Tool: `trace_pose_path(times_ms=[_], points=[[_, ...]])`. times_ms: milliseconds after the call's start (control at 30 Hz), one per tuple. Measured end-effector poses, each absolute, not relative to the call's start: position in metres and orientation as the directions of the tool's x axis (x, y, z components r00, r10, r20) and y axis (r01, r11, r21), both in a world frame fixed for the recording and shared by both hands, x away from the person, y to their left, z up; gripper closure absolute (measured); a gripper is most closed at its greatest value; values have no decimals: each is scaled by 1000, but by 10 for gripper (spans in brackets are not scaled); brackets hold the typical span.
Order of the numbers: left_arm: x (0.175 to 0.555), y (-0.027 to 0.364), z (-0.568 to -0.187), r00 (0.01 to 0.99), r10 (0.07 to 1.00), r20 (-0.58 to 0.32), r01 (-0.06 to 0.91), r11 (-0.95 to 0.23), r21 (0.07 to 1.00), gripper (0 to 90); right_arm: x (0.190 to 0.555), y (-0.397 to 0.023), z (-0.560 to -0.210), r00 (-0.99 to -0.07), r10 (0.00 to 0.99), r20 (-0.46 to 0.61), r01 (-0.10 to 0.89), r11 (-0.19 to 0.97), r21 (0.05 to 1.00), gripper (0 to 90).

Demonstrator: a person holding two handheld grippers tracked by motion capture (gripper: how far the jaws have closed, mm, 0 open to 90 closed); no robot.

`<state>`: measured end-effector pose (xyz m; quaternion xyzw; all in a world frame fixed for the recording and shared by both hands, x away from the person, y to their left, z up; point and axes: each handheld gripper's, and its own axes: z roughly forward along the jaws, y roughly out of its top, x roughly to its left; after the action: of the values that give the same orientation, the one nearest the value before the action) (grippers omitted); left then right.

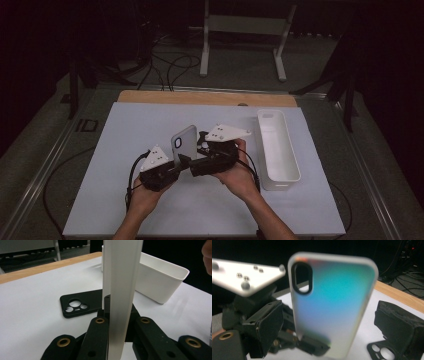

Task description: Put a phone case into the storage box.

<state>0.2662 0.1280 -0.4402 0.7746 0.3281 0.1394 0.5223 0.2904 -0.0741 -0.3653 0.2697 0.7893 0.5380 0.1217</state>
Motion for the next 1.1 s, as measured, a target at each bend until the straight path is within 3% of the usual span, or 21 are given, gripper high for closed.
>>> trace_pose_path(times_ms=[267,767,833,900,1100], points=[[263,121,-442,747,658,-99,350,-262,900,863,291,-65,-363,-789,602,121,311,221,924,131],[260,115,-441,753,653,-84,337,-273,901,831,290,-58,-365,-765,639,83,302,241,922,167],[259,115,-440,770,634,-71,315,-280,907,745,289,-57,-365,-769,634,78,300,250,921,168],[258,116,-439,775,628,-75,303,-265,916,577,289,-56,-366,-767,637,77,301,251,920,167],[258,124,-435,714,698,-64,305,-227,925,201,290,-56,-366,-765,640,75,299,249,921,167]])
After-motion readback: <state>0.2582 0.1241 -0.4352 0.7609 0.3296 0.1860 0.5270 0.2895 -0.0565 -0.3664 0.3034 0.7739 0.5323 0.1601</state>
